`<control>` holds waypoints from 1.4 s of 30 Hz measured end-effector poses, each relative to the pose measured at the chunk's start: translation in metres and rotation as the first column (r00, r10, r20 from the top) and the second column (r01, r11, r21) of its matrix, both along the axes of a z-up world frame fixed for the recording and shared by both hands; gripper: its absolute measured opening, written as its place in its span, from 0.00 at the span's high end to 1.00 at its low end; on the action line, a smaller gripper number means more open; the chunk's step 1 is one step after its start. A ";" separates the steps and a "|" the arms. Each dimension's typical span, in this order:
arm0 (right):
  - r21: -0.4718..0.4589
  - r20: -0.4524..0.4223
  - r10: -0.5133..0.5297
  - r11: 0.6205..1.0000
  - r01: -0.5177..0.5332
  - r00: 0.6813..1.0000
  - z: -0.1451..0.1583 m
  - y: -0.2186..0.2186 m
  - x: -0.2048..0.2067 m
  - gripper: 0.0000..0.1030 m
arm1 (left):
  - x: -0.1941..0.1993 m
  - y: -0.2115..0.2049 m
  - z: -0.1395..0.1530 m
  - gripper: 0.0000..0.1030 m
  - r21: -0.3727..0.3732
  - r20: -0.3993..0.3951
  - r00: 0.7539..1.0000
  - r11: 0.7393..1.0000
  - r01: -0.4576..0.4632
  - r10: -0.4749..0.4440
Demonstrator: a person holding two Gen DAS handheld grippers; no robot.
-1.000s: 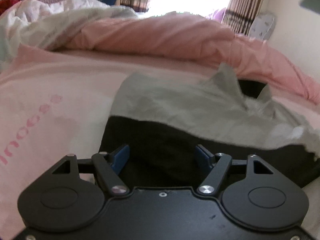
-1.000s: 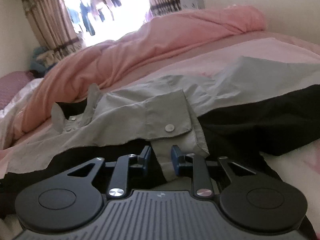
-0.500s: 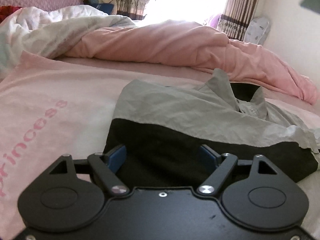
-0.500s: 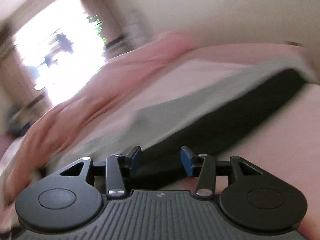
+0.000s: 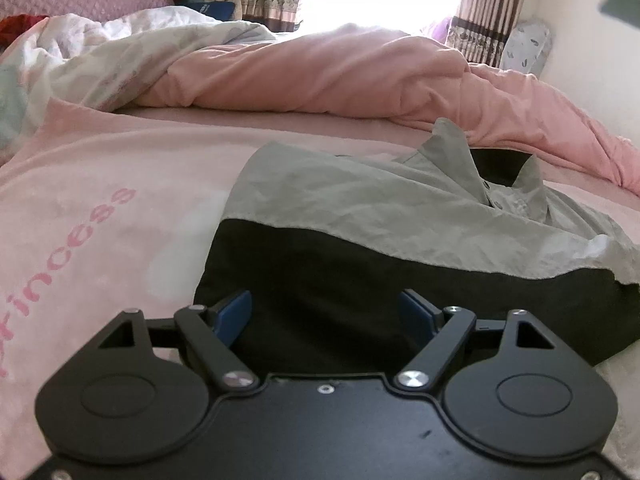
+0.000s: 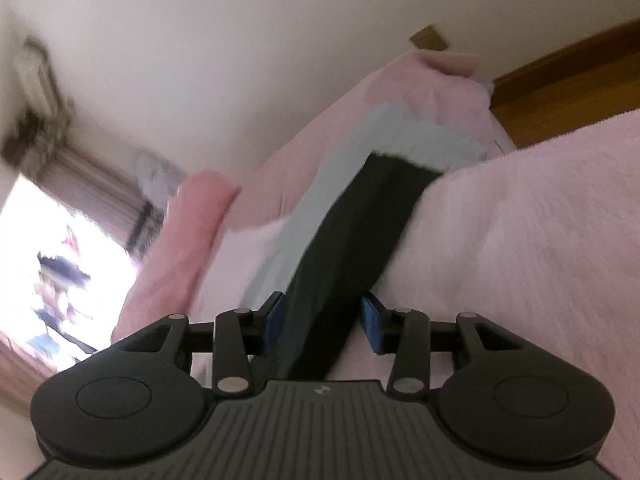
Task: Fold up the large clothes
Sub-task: 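Fold the held side and sleeve over the jacket body with the right gripper, then release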
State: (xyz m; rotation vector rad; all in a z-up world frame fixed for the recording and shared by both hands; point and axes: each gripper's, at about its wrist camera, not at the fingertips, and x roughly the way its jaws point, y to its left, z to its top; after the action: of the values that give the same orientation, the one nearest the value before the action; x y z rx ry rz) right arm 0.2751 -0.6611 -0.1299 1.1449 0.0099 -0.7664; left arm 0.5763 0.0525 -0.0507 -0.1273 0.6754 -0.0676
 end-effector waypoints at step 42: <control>-0.440 -0.570 0.652 0.272 -0.856 0.500 0.110 0.409 0.161 0.40 | -0.043 0.013 0.027 0.21 -0.214 0.026 0.997 0.973 0.082 -0.079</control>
State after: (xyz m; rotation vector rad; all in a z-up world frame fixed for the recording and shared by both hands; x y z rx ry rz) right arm 0.4361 -0.2522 -0.0198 0.1647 0.4766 0.0356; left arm 0.5329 0.0660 -0.0242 -0.3075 0.6550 -0.2200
